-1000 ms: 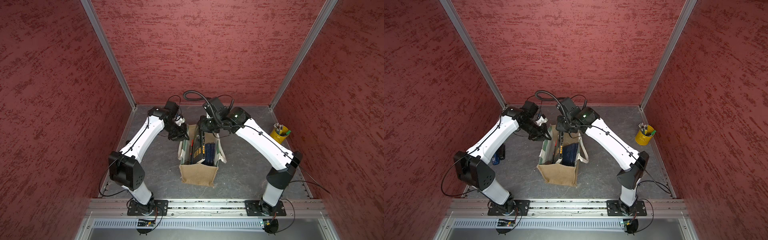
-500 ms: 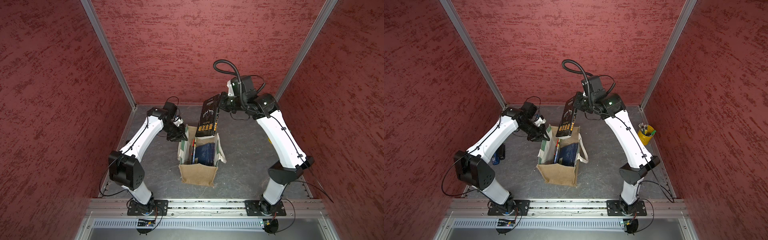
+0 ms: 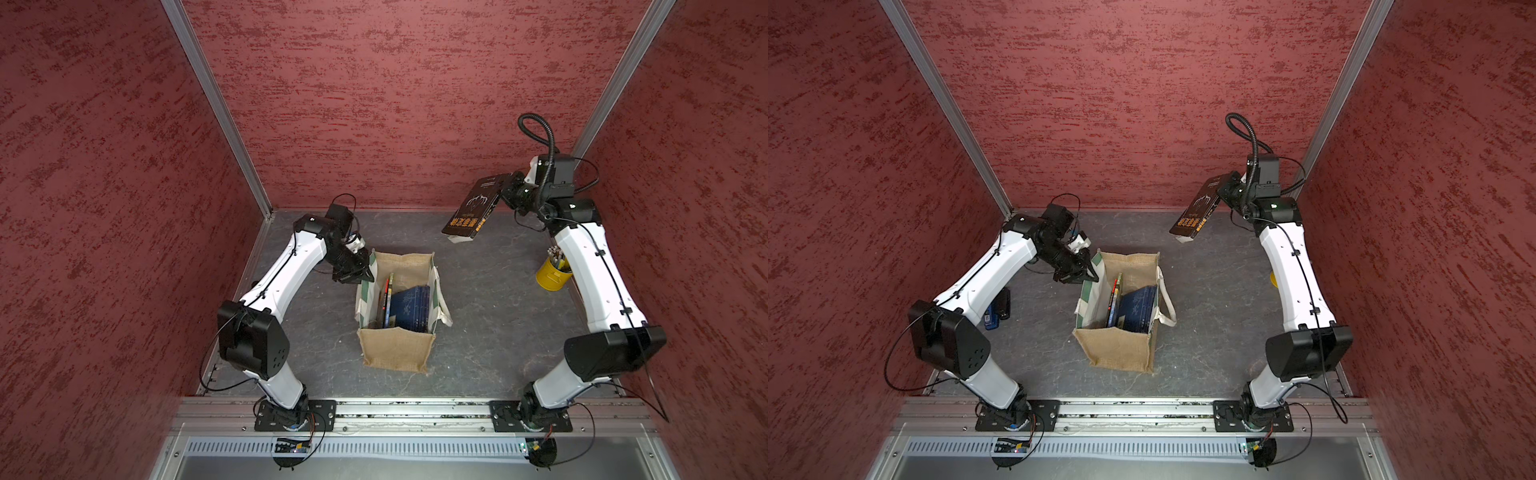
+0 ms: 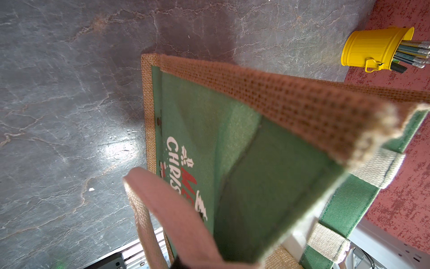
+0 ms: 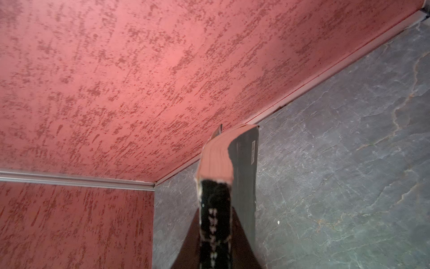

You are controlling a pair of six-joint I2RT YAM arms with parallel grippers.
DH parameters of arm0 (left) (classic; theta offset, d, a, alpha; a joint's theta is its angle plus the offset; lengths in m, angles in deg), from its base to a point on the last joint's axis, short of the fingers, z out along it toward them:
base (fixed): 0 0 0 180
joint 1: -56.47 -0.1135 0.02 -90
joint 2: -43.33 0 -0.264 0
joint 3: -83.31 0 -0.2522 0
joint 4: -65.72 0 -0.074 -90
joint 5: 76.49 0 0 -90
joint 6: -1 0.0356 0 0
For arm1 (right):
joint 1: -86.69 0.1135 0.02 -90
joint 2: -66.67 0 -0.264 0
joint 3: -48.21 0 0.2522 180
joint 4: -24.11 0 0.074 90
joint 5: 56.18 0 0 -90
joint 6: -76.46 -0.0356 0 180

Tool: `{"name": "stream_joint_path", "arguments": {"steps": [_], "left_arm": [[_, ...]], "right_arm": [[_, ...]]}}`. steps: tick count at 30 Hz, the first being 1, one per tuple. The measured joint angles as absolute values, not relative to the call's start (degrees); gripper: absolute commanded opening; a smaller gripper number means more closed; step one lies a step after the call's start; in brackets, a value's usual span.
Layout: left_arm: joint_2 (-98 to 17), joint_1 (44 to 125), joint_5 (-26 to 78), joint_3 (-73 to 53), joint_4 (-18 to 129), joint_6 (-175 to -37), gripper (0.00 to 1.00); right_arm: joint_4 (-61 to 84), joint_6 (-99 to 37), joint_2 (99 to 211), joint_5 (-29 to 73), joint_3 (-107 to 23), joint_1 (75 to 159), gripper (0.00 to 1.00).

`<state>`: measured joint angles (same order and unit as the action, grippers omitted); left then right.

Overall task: Take out the books from the canvas bag
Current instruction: Place the book at the center of the board.

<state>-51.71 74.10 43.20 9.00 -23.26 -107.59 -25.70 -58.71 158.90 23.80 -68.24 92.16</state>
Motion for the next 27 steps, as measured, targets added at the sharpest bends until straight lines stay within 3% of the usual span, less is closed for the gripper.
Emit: {"name": "stream_joint_path", "arguments": {"steps": [5,10,20,27], "left_arm": [[-51.7,74.1,43.2,9.0,-23.3,-107.6,0.2],[-51.7,74.1,43.2,9.0,-23.4,-107.6,0.21],[-52.0,74.1,43.2,9.0,-23.5,-107.6,0.25],[-52.0,74.1,43.2,9.0,-23.5,-107.4,0.26]], "right_arm": [[-7.3,-65.0,156.4,24.6,-46.0,92.6,0.0],[3.7,-67.5,156.2,27.5,-32.6,92.9,0.0],[23.1,-69.5,153.8,32.3,-15.0,92.9,0.01],[25.4,-68.7,153.7,34.7,-12.4,92.7,0.02]]}}
